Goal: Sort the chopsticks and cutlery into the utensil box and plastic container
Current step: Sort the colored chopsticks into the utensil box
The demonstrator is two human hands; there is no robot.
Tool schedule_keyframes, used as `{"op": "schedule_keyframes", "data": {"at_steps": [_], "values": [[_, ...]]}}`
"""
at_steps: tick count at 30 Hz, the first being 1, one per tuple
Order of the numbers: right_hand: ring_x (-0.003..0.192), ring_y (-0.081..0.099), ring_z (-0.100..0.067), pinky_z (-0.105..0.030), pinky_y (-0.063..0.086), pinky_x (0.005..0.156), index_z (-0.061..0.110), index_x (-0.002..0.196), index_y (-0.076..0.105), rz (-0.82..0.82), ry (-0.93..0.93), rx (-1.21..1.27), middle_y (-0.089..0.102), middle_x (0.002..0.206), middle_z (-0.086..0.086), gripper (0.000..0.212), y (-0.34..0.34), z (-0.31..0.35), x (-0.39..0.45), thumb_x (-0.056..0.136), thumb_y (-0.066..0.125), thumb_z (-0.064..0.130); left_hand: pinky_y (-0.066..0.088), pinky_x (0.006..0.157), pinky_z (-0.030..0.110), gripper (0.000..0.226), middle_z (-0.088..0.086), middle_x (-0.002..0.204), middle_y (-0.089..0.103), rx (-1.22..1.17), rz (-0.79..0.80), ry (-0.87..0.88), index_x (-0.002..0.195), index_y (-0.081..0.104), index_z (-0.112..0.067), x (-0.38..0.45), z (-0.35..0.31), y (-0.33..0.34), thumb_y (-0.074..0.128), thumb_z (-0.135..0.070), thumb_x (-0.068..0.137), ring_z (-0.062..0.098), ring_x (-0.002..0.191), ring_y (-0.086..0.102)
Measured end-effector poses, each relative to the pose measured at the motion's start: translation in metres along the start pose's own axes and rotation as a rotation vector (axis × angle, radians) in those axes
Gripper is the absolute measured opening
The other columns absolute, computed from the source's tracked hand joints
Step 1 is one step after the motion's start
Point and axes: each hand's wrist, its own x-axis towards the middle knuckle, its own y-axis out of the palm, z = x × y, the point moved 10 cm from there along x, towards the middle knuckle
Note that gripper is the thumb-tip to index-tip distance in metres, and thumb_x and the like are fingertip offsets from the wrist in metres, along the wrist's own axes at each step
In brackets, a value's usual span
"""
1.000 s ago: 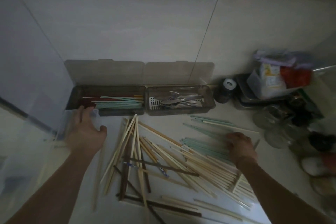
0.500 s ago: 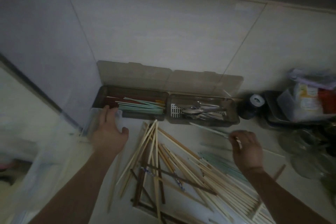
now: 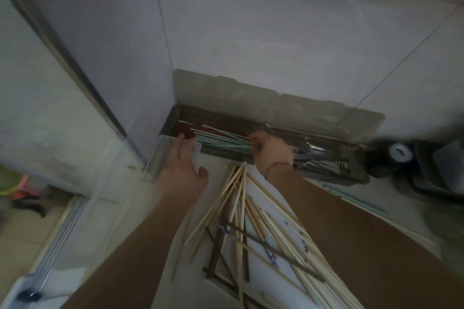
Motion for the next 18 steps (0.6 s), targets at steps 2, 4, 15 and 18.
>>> {"op": "schedule_keyframes", "data": {"at_steps": [2, 4, 15, 18], "values": [[0.097, 0.063, -0.025, -0.024, 0.041, 0.070, 0.031, 0.119, 0.061, 0.013, -0.020, -0.060, 0.067, 0.110, -0.002, 0.027, 0.001, -0.001, -0.005, 0.095, 0.049, 0.026, 0.049, 0.085, 0.038, 0.070, -0.001, 0.155, 0.031, 0.000, -0.018, 0.013, 0.140, 0.044, -0.023, -0.001, -0.001, -0.001, 0.070, -0.024, 0.075, 0.027, 0.120, 0.055], [0.098, 0.063, -0.024, -0.024, 0.044, 0.077, 0.024, 0.115, 0.065, -0.051, -0.051, 0.068, 0.067, 0.112, -0.003, 0.025, -0.008, -0.011, -0.013, 0.093, 0.054, 0.022, 0.050, 0.082, 0.038, 0.070, -0.001, 0.155, 0.032, -0.001, -0.018, 0.007, 0.140, 0.044, -0.023, 0.000, -0.001, -0.001, 0.070, -0.024, 0.075, 0.029, 0.115, 0.058], [0.087, 0.059, -0.037, -0.037, 0.045, 0.077, 0.007, 0.099, 0.069, -0.383, 0.329, -0.008, 0.067, 0.098, -0.015, 0.026, -0.078, -0.252, -0.143, 0.087, 0.050, 0.020, 0.047, 0.090, 0.041, 0.067, -0.006, 0.158, 0.022, -0.027, 0.029, -0.048, 0.141, 0.039, -0.029, 0.001, 0.005, 0.007, 0.067, -0.026, 0.080, 0.030, 0.122, 0.052], [0.095, 0.053, -0.043, -0.042, 0.042, 0.081, 0.011, 0.112, 0.068, -0.170, 0.472, -0.143, 0.064, 0.115, -0.017, 0.030, -0.055, -0.296, -0.152, 0.085, 0.057, 0.014, 0.047, 0.090, 0.041, 0.067, -0.006, 0.158, 0.021, -0.025, 0.040, -0.060, 0.140, 0.038, -0.029, 0.002, 0.005, 0.007, 0.068, -0.025, 0.080, 0.030, 0.120, 0.054]]}}
